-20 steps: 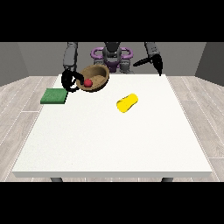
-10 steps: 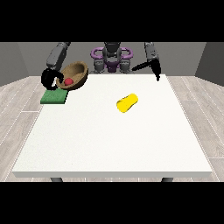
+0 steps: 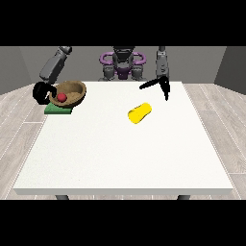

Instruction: Pick the cup and pour the ball into the bowl, then pick the bowl and place it on the pad

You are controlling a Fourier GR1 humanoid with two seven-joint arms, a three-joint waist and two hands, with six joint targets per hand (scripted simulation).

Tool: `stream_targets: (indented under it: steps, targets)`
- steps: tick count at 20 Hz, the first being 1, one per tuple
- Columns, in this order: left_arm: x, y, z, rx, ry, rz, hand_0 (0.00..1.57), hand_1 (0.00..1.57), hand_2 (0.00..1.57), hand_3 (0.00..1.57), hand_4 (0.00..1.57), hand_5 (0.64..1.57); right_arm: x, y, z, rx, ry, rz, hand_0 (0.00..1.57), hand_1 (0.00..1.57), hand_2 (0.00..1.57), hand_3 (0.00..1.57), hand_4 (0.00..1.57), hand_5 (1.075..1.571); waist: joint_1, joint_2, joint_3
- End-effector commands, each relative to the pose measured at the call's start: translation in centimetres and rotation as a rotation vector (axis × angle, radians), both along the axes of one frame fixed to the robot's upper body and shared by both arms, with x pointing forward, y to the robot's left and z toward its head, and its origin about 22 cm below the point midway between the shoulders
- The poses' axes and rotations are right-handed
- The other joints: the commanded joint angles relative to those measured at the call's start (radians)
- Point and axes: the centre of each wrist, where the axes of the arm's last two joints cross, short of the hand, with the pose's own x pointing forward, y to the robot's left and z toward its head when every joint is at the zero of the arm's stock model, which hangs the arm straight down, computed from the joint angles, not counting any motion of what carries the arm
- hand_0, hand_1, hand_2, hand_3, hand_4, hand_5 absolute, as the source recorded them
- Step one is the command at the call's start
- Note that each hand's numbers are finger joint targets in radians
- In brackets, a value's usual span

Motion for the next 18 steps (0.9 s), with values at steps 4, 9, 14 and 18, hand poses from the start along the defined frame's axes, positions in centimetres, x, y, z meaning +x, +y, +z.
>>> stream_targets:
  steps: [4, 9, 14, 18]
  targets:
    - [-0.3, -0.2, 5.1, 0.016, -0.175, -0.002, 0.00, 0.00, 0.00, 0.00, 0.00, 1.563, -2.6, -5.2, 2.6, -0.100, -0.183, -0.066, 1.57, 1.57, 1.57, 0.35, 1.02, 1.569, 0.012, 0.172, 0.0015]
    - [-1.7, -1.5, 7.1, 0.019, -0.191, -0.004, 0.00, 0.00, 0.00, 0.00, 0.00, 1.563, -2.6, -6.3, 4.3, -0.117, -0.199, -0.075, 1.57, 1.57, 1.57, 0.00, 1.04, 1.569, 0.010, 0.188, 0.0016]
    - [-2.8, -0.9, 6.8, 0.007, -0.178, 0.002, 0.00, 0.00, 0.00, 0.00, 0.00, 1.563, -3.4, -7.3, 4.4, -0.160, -0.158, -0.062, 1.57, 1.57, 1.57, 0.44, 1.03, 1.571, 0.004, 0.170, 0.0005]
    - [-4.0, -2.1, 5.1, 0.017, -0.141, -0.010, 0.00, 0.00, 0.00, 0.00, 0.00, 1.565, -2.9, -6.5, 3.1, -0.047, -0.122, -0.088, 1.57, 1.57, 1.57, 0.00, 0.84, 1.569, 0.008, 0.126, 0.0001]
